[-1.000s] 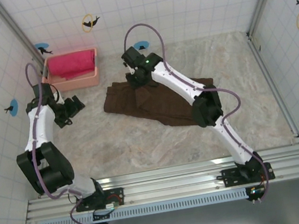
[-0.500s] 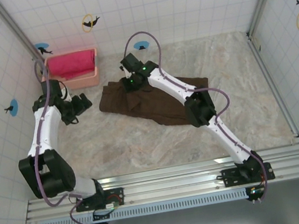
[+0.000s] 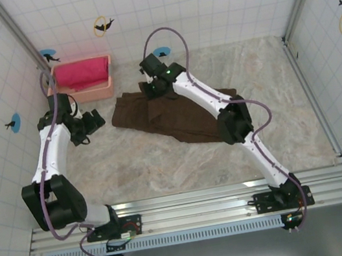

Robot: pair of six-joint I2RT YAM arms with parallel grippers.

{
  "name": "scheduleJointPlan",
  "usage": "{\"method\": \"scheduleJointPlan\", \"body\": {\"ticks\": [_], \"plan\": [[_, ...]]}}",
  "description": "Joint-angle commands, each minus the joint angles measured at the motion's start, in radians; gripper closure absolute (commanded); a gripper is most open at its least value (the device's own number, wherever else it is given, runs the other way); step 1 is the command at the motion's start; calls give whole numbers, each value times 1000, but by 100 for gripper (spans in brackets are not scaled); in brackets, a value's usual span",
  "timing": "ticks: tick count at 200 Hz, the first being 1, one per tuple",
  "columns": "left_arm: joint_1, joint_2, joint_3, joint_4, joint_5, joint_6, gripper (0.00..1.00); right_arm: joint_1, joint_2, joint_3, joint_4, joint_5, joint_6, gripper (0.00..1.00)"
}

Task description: Roll up the long pants

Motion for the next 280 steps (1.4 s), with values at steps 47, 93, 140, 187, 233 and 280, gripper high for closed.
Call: {"method": "scheduleJointPlan", "body": {"ticks": [47,93,140,187,233,280], "plan": [[-7,27,-3,-2,-14,16,4,-37,-272,-34,-22,115,-97,100],[-7,49,26,-1,-11,16,4,-15,-199,103,-42,74,-111,100],[-8,71,34,5,-13,11,4,2,-160,131,-71,35,-111,100],[-8,77,27,13,-18,11,4,14,-209,91,-101,-11,-147,100],[-8,71,10,17,-22,2,4,9,-301,29,-122,2,-184,100],[-8,67,4,20,-27,-3,4,-7,-399,-83,-123,-5,-211,100]]}}
